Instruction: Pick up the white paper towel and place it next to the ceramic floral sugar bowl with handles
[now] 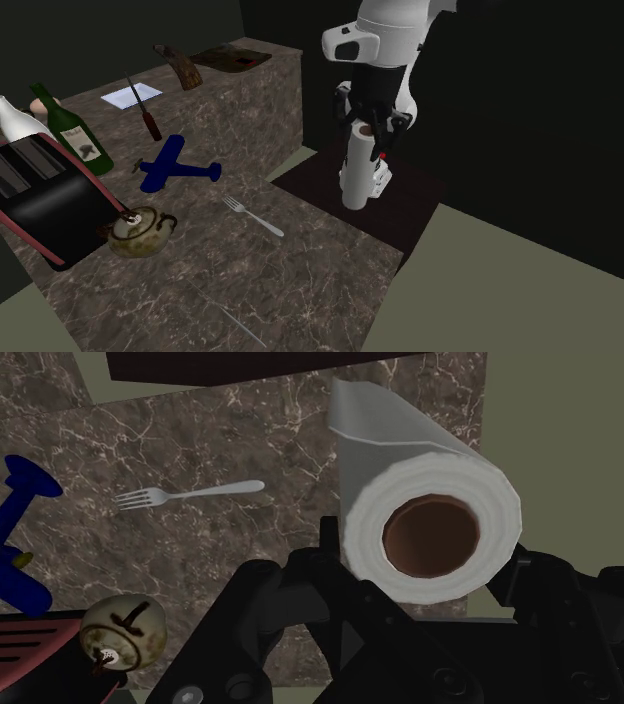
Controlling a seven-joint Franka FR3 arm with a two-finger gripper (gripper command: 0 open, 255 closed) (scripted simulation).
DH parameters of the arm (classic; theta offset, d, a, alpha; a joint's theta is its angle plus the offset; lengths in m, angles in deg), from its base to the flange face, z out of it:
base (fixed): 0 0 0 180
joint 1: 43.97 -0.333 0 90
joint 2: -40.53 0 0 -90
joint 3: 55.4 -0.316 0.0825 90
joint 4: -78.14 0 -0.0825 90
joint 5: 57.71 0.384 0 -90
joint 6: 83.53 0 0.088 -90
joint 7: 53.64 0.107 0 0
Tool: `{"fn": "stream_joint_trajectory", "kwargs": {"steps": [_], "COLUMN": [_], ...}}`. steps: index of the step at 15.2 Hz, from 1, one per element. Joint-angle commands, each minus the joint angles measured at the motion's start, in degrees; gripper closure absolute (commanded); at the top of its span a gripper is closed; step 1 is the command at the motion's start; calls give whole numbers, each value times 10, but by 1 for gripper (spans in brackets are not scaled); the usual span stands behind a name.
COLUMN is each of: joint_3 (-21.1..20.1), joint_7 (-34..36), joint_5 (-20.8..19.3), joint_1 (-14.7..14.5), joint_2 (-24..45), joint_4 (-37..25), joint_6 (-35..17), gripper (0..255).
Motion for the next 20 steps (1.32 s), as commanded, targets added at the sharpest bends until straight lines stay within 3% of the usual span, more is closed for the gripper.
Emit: {"fn": "stream_joint_trajectory", "kwargs": {"steps": [1,20], "joint_3": [1,14], "joint_7": [1,2], "joint_5": [-2,-19], "joint_1": [1,13], "joint_2": [4,58], "joint_4": [-17,-201], "joint_6": [13,143], "gripper": [255,255]}}
